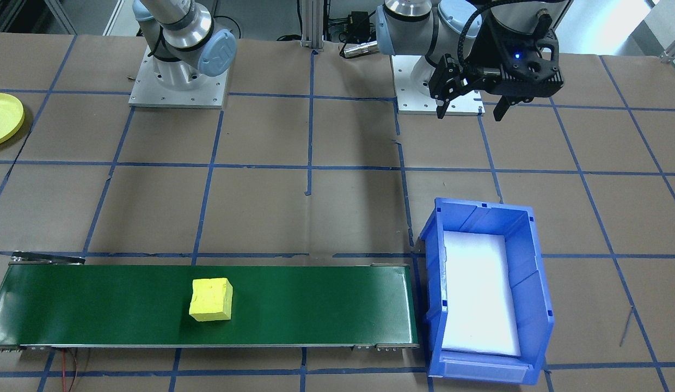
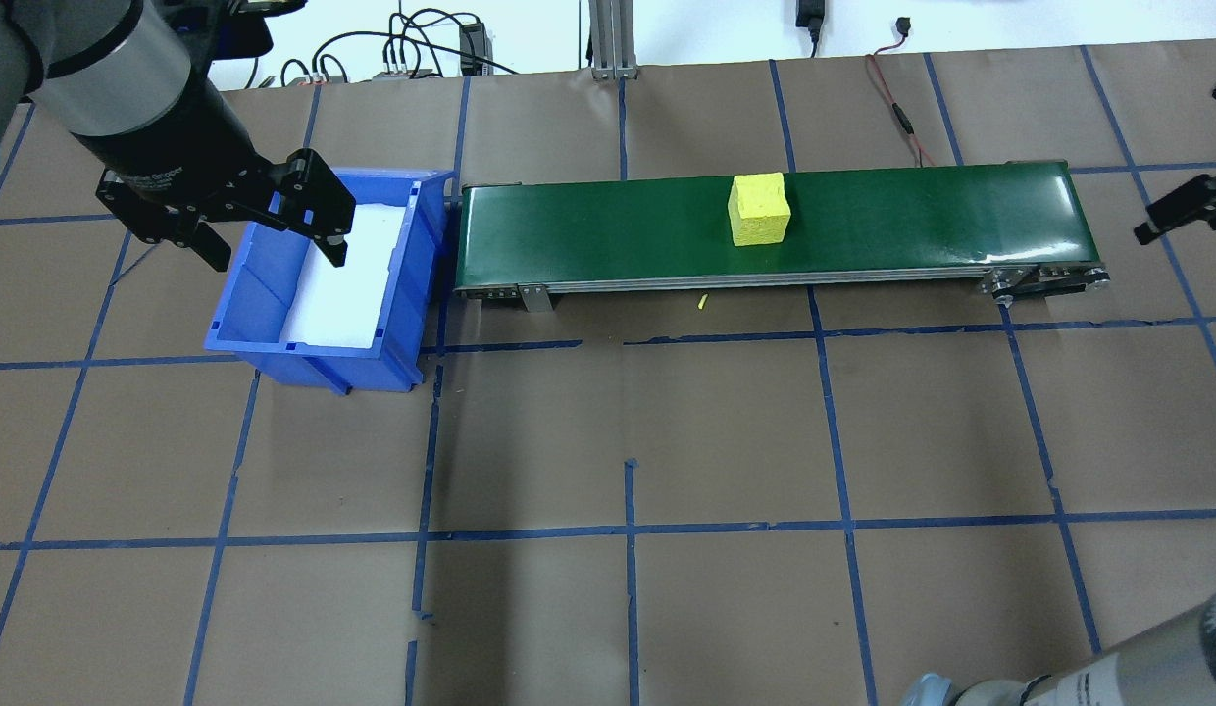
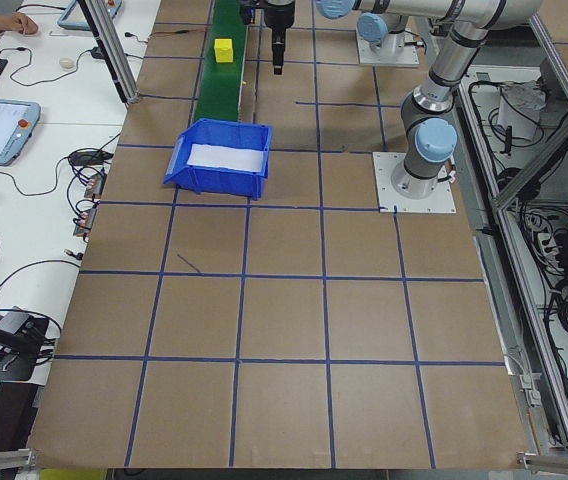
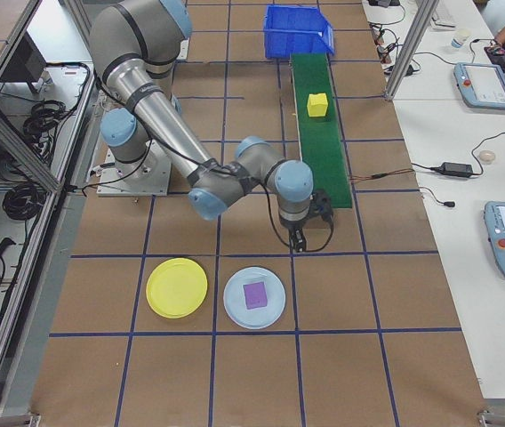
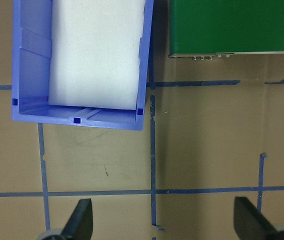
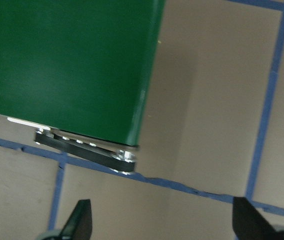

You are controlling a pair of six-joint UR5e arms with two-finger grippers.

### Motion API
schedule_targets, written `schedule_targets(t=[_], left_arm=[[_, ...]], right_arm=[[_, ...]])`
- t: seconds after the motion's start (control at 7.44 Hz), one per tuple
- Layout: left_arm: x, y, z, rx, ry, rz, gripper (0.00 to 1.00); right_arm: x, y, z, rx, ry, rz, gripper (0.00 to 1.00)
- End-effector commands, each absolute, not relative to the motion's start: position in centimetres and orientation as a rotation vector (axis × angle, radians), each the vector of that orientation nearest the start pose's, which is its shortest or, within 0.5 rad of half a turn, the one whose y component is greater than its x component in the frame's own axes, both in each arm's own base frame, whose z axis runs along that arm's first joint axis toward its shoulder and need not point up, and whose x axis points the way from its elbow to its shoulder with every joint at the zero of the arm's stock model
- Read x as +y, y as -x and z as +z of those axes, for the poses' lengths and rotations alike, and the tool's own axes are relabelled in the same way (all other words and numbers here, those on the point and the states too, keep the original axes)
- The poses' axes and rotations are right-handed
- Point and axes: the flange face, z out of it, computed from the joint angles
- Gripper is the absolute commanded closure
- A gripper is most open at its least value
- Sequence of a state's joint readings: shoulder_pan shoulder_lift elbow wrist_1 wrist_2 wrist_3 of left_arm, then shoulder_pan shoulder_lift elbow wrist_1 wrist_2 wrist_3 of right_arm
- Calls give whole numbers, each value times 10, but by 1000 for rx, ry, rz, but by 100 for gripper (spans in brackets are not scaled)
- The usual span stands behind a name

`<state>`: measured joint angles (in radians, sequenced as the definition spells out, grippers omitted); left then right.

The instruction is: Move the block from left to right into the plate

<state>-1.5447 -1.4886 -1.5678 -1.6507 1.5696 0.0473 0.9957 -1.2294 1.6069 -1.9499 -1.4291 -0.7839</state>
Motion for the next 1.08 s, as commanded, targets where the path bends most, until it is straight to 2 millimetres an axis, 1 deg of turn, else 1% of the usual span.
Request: schedule_targets(t=[0.0, 0.13, 0.27, 0.4, 0.54, 0.67, 0.81, 0.94], left_arm=[[-457, 117, 525, 3116, -67, -17, 0], [-457, 118, 528, 3116, -55, -24, 0], [-457, 116, 532, 3116, -50, -8, 0], [-457, 116, 532, 3117, -43, -5, 0], [-457, 116, 531, 3117, -38, -3, 0], [-457, 116, 530, 3117, -38, -3, 0], [-457, 115, 530, 3117, -36, 2, 0], [-457, 115, 529, 3117, -36, 2, 0]], right_arm=[[-616, 76, 325, 3000, 219, -87, 3], [-621, 26, 326, 2997, 217, -80, 3], [-622, -18, 326, 2992, 183, -72, 3], [-624, -51, 324, 2989, 88, -68, 3], [-630, -76, 322, 2947, 68, -127, 3], [-635, -83, 318, 2902, 81, -165, 3], [-642, -84, 306, 2890, 79, -163, 3], [-652, -83, 297, 2877, 82, -170, 3]])
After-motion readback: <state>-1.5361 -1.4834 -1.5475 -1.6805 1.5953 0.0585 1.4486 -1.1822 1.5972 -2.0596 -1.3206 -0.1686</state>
